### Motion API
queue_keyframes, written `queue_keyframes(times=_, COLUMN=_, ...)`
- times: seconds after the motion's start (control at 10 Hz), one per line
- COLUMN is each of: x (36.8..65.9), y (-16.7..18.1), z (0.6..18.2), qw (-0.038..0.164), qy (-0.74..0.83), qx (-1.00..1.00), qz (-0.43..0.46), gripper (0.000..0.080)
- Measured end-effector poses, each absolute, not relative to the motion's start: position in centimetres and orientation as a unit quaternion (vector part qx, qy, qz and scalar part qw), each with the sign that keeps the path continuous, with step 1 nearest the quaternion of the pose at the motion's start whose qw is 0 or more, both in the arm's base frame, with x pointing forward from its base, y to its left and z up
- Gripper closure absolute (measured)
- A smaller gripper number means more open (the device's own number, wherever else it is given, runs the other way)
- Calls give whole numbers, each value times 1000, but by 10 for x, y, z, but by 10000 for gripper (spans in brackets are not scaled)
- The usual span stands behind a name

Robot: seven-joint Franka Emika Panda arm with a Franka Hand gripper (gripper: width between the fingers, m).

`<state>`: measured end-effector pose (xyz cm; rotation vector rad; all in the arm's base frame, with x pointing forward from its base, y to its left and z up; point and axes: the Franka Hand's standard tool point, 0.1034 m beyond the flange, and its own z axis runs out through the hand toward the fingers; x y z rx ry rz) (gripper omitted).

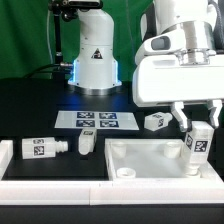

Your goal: Assemble one leg

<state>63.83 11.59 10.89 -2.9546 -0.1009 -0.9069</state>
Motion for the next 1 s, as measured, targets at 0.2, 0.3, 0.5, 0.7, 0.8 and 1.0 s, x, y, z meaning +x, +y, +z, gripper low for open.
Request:
queue_keyframes(times=0.2, x=636, y=121, z=107, qw=25, qy=-37, qx=-956, qz=-291, gripper=512)
queue_keyframes(times=0.3, x=636, y=120, z=107, qw=25, qy=-37, qx=-955, qz=-293, gripper=512)
queue_keyframes(times=0.5, x=636, y=119, z=107, qw=24, qy=-39, qx=-955, qz=-293, gripper=512)
queue_keyframes(times=0.7, x=634, y=117, z=109, qw=23, qy=-41, qx=-956, qz=-291, gripper=512)
queue_keyframes(times=0.8, x=632, y=115, z=106, qw=22, qy=-40, qx=-956, qz=-289, gripper=512)
queue_keyframes(times=1.0, x=632, y=114, z=105, qw=20, qy=-40, qx=-954, qz=-295, gripper=512)
